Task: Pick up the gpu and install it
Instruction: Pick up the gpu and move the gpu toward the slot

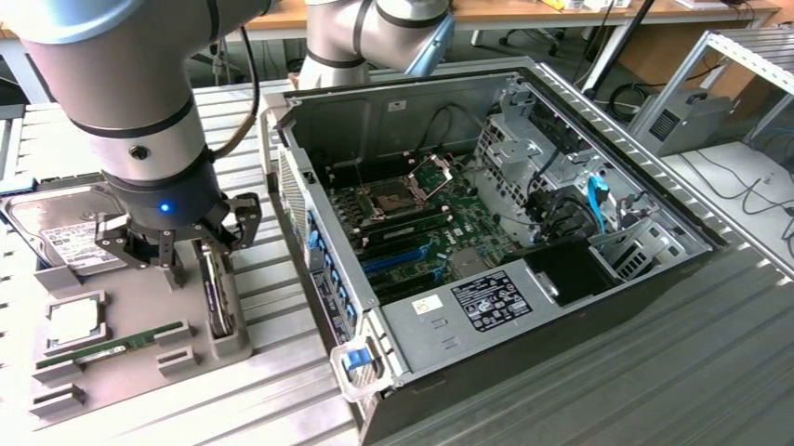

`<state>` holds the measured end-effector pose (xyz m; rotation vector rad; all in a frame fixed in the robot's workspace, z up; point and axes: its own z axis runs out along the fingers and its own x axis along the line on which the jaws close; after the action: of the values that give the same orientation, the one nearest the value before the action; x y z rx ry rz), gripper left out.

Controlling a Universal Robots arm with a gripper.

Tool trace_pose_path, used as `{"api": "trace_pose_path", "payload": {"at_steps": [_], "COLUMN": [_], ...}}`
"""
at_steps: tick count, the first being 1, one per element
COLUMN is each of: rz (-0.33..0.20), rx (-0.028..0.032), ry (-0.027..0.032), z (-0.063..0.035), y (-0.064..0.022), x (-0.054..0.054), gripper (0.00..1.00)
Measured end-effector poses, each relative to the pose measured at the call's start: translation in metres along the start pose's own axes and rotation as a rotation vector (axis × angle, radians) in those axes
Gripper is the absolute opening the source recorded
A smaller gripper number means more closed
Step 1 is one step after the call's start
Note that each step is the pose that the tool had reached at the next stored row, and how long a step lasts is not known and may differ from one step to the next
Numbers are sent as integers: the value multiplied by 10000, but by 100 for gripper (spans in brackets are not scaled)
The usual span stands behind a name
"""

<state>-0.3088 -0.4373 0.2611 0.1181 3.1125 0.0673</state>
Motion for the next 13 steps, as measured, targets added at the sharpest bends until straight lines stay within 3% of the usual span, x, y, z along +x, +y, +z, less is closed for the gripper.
{"api": "trace_pose_path", "payload": {"at_steps": [13], "rz": [0], "rx": [3], "ry": [2], "z": [188], "y": [-9], "x": [5], "gripper": [54]}}
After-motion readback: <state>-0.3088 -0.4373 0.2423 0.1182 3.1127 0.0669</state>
